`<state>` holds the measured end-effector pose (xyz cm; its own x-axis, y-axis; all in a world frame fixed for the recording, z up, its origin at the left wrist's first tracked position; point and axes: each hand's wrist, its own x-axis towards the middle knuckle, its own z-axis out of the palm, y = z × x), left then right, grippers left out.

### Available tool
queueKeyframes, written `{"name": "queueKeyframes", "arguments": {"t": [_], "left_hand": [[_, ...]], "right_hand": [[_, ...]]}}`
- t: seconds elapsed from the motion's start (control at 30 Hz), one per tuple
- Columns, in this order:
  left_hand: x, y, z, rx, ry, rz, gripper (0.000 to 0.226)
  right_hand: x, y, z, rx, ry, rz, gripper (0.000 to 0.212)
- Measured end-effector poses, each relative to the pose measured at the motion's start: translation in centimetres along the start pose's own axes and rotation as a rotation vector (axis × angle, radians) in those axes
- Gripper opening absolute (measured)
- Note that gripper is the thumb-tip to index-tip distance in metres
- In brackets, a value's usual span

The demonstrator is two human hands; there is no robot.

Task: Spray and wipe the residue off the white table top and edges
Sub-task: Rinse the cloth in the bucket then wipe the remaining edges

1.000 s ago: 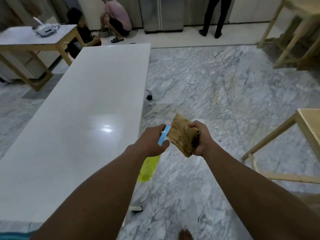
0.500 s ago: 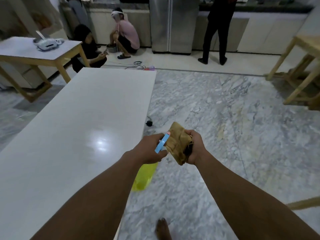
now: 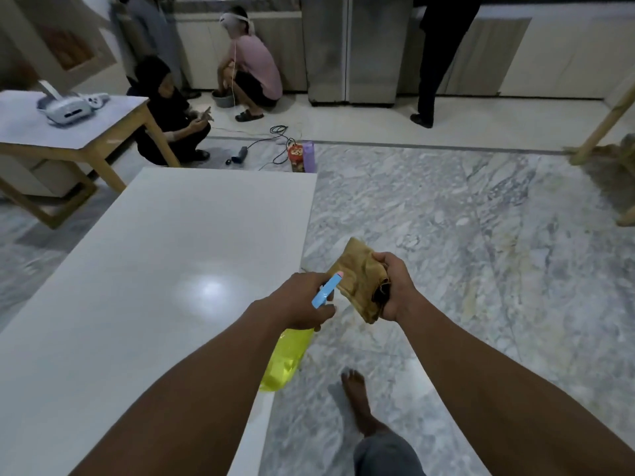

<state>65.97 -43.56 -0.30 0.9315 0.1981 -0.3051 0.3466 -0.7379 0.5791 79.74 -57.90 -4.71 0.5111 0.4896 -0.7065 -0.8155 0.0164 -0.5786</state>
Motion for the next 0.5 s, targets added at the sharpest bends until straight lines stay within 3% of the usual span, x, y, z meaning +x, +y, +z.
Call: {"name": "queueKeyframes", "arguments": {"t": [0.13, 0.37, 0.5], "left_hand": [[8.7, -3.1, -3.7, -0.043, 0.154, -0.043, 0.015], [23.2, -8.1, -9.0, -0.100, 0.367, -0.091, 0.018], [28.1, -10.4, -11.6, -0.153, 0.544, -0.144, 0.019]], "right_hand": [[10.4, -4.5, 2.3, -0.056, 0.045, 0.027, 0.051], [27.1, -12.3, 8.7, -0.221, 0.143, 0.025, 0.028], [34.6, -14.3, 12.7, -0.366, 0.195, -0.216, 0.030]]}}
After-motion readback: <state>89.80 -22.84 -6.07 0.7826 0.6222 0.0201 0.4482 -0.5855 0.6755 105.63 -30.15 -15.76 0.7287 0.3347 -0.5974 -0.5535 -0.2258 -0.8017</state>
